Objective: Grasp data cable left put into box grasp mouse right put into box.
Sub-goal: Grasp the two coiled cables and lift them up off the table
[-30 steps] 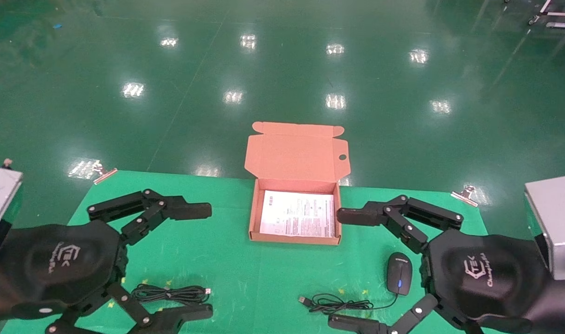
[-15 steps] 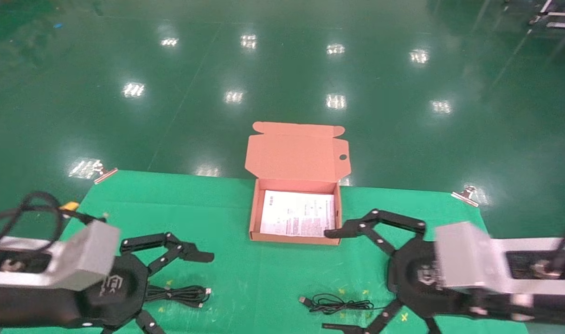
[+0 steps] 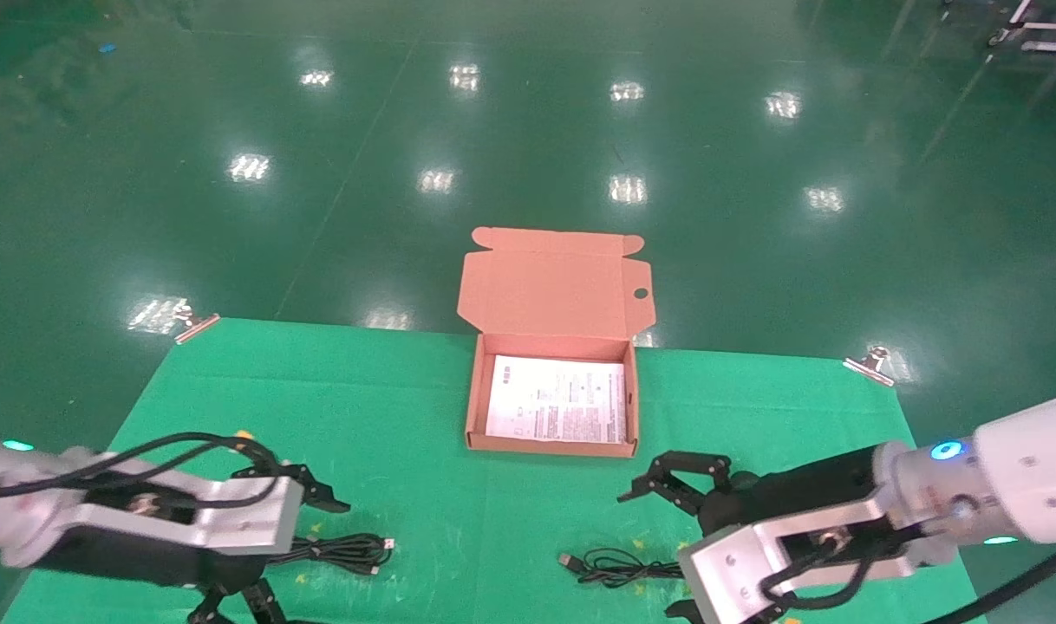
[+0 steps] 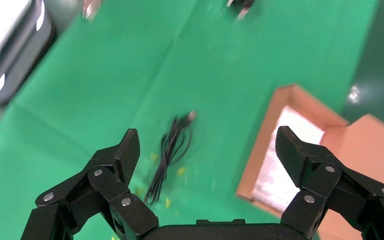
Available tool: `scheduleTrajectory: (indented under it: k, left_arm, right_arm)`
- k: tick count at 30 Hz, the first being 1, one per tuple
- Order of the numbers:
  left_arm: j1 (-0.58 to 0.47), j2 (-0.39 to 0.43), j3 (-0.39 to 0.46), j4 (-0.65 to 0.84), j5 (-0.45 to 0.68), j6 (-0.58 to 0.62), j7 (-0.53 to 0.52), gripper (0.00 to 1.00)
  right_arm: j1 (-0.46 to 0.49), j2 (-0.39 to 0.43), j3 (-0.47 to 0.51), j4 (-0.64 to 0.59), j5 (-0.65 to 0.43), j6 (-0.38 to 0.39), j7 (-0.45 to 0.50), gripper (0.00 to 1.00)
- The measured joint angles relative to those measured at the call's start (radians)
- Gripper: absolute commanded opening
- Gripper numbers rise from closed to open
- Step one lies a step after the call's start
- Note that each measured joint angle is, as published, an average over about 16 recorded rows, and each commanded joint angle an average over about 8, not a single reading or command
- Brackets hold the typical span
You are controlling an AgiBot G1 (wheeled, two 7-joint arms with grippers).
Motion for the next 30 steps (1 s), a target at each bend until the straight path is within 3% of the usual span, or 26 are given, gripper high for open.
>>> scheduleTrajectory:
  k: [14,30]
  left_arm:
    - [-0.021,0.126,0.133,0.08,0.328,-0.099,-0.01,1.0]
    - [0.002,0.246,0.159,0.337,0.43,-0.271,-0.004,1.0]
  right_arm:
    - [-0.051,-0.116,-0.131,-0.042,-0.317,0.121,0.007,1.0]
    - [-0.073,-0.21,-0.14,-0.29,-0.368,0.202,0.069,1.0]
